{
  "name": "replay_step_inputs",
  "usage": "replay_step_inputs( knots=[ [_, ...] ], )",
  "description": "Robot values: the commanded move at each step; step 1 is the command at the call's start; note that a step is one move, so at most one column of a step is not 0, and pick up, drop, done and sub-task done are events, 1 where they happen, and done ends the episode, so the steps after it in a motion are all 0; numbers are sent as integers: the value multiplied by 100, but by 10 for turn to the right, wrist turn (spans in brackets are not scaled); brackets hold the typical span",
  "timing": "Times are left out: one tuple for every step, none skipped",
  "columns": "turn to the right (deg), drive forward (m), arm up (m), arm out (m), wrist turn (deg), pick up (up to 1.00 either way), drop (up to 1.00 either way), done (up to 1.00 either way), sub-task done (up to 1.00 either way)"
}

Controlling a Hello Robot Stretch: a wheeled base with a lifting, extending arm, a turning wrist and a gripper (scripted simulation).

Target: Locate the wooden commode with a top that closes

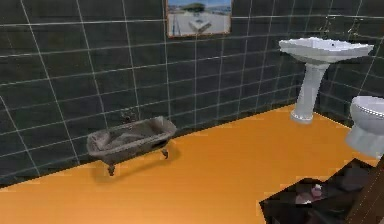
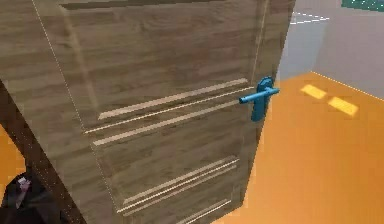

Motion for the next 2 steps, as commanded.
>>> replay_step_inputs(
  knots=[
    [420, 0, 0, 0, 0, 0, 0, 0, 0],
    [0, 0, 0, 0, 0, 0, 0, 100, 0]
  ],
)
